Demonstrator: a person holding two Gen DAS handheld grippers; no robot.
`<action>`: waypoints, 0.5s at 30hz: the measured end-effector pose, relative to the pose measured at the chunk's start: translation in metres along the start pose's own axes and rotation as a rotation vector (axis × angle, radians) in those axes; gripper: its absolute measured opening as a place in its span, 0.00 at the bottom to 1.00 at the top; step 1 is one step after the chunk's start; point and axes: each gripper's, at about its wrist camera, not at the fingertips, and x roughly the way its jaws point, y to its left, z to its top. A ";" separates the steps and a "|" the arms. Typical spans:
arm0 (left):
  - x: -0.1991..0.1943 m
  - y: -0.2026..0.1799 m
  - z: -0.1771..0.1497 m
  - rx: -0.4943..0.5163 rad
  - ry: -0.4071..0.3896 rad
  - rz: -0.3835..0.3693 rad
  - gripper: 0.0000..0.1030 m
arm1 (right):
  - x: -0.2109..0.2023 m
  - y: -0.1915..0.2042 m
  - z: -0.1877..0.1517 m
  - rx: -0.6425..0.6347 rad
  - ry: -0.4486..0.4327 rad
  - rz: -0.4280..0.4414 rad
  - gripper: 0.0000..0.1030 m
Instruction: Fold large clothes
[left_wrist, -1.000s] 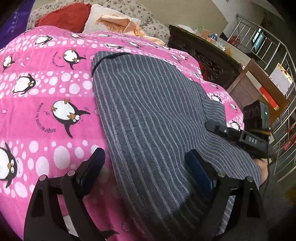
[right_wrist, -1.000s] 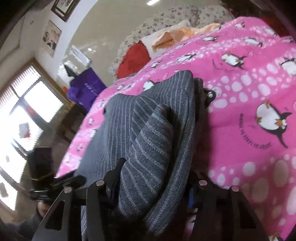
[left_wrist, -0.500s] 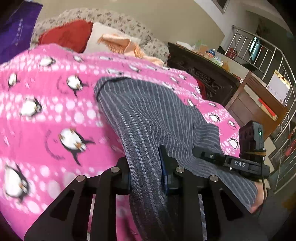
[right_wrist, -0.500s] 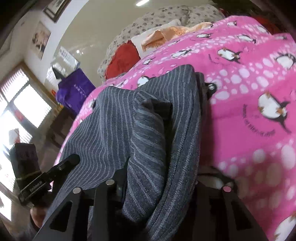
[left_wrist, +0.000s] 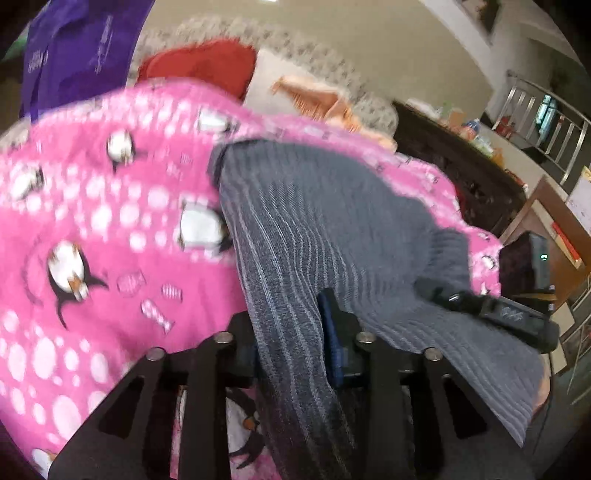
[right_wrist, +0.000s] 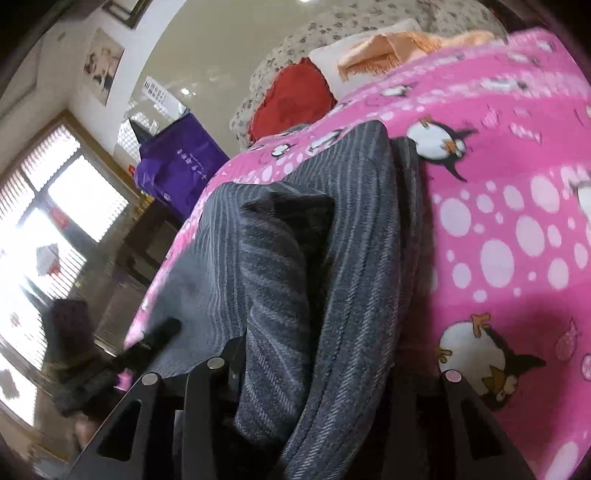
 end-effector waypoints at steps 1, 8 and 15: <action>0.000 0.000 0.001 -0.005 -0.007 0.001 0.38 | -0.001 -0.003 -0.001 0.013 -0.004 0.016 0.36; 0.010 0.015 0.001 -0.082 0.029 -0.009 0.61 | -0.013 -0.009 -0.009 0.016 0.010 0.042 0.39; 0.008 0.020 0.000 -0.104 0.030 -0.049 0.65 | -0.085 -0.012 -0.039 -0.001 -0.040 0.013 0.39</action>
